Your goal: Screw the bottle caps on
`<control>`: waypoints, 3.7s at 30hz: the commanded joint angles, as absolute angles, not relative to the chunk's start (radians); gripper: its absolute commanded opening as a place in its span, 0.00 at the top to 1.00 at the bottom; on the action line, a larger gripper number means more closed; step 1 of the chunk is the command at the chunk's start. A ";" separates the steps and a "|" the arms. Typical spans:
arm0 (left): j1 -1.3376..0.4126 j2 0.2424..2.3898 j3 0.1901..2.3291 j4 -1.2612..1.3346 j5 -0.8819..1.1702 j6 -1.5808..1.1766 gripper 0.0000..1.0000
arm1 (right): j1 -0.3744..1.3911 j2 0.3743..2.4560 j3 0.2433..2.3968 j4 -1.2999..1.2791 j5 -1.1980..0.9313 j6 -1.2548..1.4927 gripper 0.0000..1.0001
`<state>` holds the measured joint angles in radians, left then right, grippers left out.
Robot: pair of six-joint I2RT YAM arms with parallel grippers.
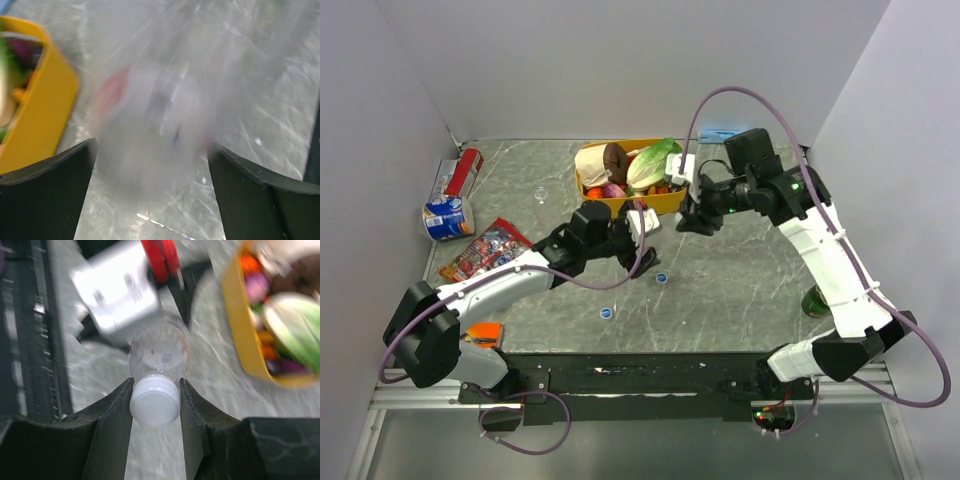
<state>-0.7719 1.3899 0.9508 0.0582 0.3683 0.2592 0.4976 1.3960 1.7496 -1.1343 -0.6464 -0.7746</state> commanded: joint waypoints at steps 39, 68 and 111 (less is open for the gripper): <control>-0.629 1.195 1.342 -0.230 0.057 0.219 0.04 | 0.120 1.706 1.875 -1.124 -0.357 -0.667 0.82; -0.607 1.200 1.302 -0.218 0.078 0.216 0.04 | 0.127 1.796 1.870 -1.112 -0.322 -0.647 0.49; -0.071 1.294 1.550 -0.380 0.003 0.213 0.04 | 0.639 1.548 1.844 -0.721 -0.816 -0.520 0.00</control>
<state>-0.1467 1.1557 1.3560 -0.3214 -0.0452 0.1925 0.5297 1.5341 1.8774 -0.8566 -0.7094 -0.5652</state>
